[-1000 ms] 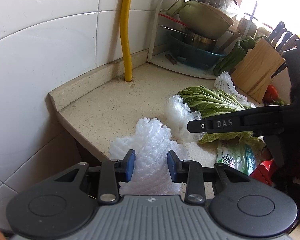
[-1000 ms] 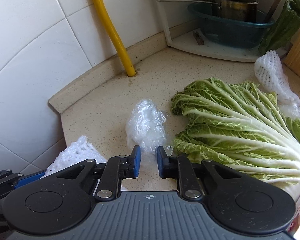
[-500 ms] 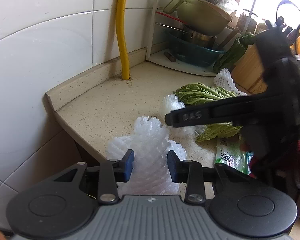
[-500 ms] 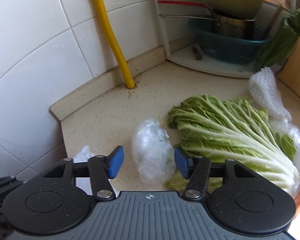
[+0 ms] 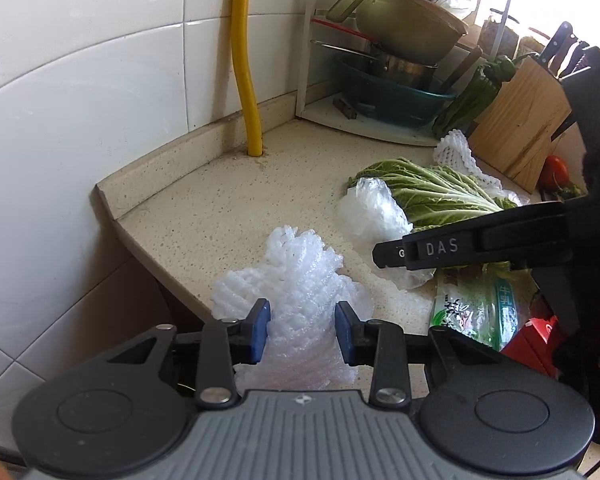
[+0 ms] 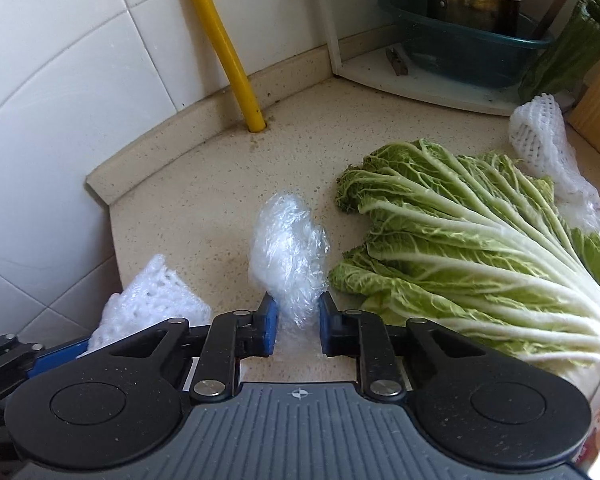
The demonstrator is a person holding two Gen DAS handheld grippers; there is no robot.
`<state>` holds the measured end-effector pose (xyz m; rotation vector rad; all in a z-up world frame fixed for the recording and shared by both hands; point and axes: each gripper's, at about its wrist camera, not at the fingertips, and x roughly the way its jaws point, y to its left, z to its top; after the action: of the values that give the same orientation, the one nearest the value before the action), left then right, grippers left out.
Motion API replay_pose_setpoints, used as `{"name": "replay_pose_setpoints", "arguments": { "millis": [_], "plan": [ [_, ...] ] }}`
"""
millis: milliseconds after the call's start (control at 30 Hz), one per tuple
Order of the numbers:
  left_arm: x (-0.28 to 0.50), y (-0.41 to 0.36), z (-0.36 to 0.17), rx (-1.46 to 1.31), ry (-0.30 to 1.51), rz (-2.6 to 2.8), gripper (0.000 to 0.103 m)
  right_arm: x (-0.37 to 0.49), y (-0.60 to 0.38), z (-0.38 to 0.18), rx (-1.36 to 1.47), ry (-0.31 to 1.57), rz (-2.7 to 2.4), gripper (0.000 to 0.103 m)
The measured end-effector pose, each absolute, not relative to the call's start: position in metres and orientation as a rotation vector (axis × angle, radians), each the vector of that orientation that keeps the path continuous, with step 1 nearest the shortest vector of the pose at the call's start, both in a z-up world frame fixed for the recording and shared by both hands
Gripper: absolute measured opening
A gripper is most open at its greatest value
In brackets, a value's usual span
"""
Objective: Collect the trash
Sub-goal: 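Close the right tool on the crumpled clear plastic bag and lift it, then carry the foam net and plastic bag with both tools over the bin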
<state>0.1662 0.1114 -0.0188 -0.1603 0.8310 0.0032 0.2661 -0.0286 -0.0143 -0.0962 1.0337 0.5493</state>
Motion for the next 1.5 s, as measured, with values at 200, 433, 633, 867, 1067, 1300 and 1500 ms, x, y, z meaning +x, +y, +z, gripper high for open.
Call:
{"name": "replay_pose_setpoints", "arguments": {
  "millis": [200, 433, 633, 867, 1067, 1300, 1500],
  "plan": [
    [0.157, 0.107, -0.009, -0.159, 0.824, 0.061, 0.032, 0.256, -0.048, 0.0, -0.029, 1.023, 0.608, 0.026],
    [0.154, 0.091, -0.004, -0.126, 0.82, 0.132, 0.032, 0.249, -0.065, 0.007, 0.024, 0.999, 0.688, 0.026],
    [0.144, 0.077, 0.008, -0.137, 0.766, 0.109, 0.032, 0.244, -0.075, 0.006, 0.03, 1.01, 0.715, 0.026],
    [0.118, 0.085, 0.019, -0.139, 0.736, 0.124, 0.032, 0.221, -0.08, 0.025, 0.026, 0.947, 0.716, 0.026],
    [0.089, 0.103, 0.023, -0.143, 0.725, 0.174, 0.032, 0.192, -0.063, 0.029, 0.017, 0.95, 0.756, 0.026],
    [0.06, 0.129, 0.025, -0.159, 0.708, 0.237, 0.032, 0.161, -0.032, 0.031, -0.024, 0.947, 0.818, 0.026],
    [0.038, 0.151, 0.023, -0.185, 0.701, 0.288, 0.032, 0.136, -0.004, 0.035, -0.061, 0.944, 0.878, 0.026]
  ]
}}
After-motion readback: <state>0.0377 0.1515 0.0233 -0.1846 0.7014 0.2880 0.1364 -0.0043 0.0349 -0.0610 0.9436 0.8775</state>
